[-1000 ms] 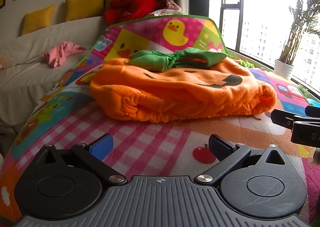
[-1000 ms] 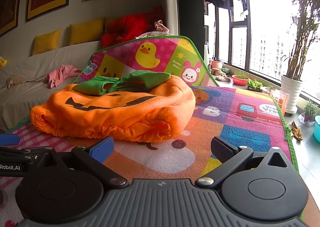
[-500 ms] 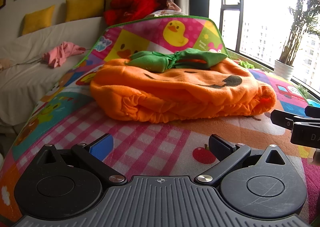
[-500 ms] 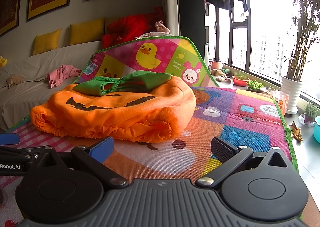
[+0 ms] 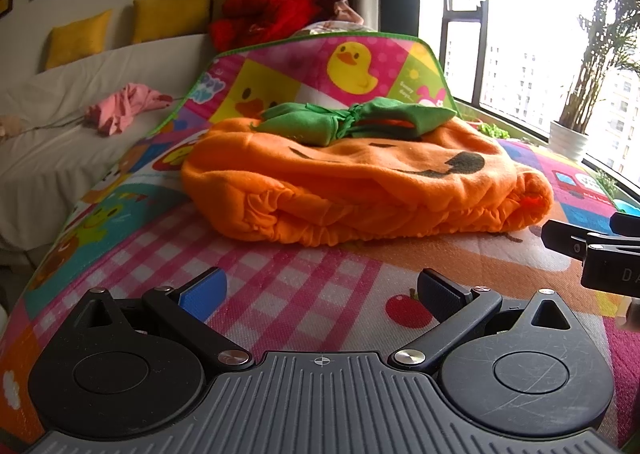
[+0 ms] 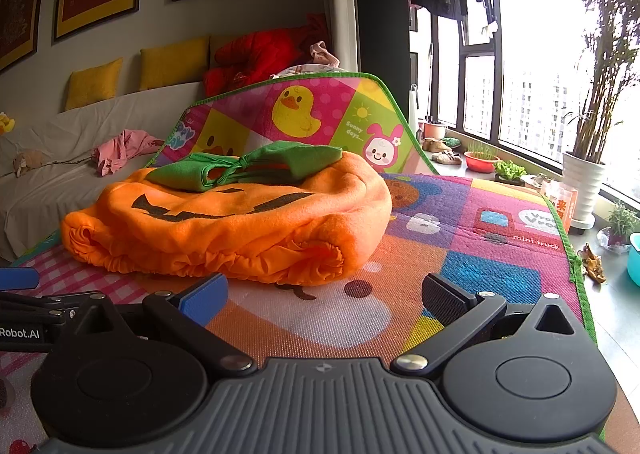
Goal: Fold clothes
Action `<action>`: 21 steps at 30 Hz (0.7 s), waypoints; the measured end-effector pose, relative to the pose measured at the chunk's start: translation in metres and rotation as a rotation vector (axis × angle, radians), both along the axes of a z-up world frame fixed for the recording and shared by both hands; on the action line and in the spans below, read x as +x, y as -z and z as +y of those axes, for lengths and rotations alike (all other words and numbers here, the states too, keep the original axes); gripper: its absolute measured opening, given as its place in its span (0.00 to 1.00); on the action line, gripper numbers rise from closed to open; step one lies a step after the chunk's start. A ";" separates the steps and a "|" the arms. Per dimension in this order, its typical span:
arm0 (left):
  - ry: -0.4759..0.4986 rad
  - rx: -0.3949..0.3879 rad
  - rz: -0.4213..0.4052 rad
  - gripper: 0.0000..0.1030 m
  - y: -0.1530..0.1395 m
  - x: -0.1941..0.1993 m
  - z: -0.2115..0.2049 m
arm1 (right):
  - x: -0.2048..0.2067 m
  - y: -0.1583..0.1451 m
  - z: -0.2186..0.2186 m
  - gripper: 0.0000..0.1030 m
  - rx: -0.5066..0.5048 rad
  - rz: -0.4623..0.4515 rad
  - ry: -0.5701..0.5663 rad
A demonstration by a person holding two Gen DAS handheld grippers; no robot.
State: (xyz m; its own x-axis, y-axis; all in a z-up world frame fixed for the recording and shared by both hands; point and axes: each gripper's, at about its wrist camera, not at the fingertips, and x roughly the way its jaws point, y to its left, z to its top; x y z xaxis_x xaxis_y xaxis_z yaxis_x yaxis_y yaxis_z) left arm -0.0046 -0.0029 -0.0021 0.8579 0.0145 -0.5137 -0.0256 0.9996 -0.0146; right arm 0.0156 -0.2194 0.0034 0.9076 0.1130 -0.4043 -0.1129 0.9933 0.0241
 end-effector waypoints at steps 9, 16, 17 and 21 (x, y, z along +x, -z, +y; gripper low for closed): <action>-0.001 0.002 0.002 1.00 0.000 0.000 0.000 | 0.000 0.000 0.000 1.00 0.001 0.002 0.000; -0.003 0.003 0.004 1.00 0.000 0.000 0.000 | 0.000 0.000 0.000 1.00 0.003 0.002 0.000; -0.003 0.003 0.004 1.00 0.000 0.000 0.000 | 0.000 0.000 0.000 1.00 0.003 0.003 0.000; -0.005 0.003 0.006 1.00 0.000 0.001 0.000 | 0.000 0.000 0.000 1.00 0.003 0.003 -0.001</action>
State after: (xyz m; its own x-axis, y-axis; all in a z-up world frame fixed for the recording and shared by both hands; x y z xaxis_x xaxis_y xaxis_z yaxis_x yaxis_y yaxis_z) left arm -0.0041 -0.0034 -0.0024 0.8547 0.0202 -0.5187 -0.0304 0.9995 -0.0111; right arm 0.0157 -0.2192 0.0030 0.9061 0.1148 -0.4071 -0.1135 0.9932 0.0276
